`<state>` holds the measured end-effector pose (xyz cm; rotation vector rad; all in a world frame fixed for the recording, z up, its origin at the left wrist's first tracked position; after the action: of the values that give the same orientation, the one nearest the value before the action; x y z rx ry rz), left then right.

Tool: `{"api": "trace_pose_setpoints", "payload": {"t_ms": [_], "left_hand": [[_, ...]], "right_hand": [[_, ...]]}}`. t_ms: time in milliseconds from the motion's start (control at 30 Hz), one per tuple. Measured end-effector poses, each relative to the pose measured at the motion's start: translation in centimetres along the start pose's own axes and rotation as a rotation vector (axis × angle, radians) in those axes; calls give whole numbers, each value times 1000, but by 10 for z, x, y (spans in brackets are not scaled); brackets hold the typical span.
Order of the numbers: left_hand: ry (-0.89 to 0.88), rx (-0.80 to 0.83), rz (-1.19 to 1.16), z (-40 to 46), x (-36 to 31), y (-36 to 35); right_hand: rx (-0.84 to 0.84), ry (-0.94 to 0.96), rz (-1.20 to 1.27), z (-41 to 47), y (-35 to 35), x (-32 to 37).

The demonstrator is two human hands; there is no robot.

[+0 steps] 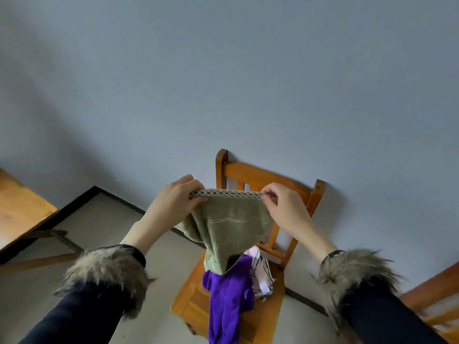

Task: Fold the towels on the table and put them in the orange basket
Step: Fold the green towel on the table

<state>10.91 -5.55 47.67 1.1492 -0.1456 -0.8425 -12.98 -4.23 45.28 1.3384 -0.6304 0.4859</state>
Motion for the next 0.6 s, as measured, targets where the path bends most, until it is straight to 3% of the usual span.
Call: {"api": "trace_pose_setpoints", "payload": {"t_ms": [367,600], "left_hand": [[296,-374,245,-85,38,181],[443,-547,419,-187,82,278]], "right_hand": [[-5,443,141,25,-28,218],[112,603,246,-5,-112,358]]}}
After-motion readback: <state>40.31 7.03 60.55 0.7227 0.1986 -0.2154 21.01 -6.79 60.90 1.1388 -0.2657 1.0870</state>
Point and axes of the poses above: each hand's wrist, its own z-axis towards the middle knuckle, its own y-axis out of the back of the hand, x = y × z, the point moved 3 cm from there along z, towards the middle knuckle, and after that the axes turned 15 degrees about -y, right-handed, at the moved point
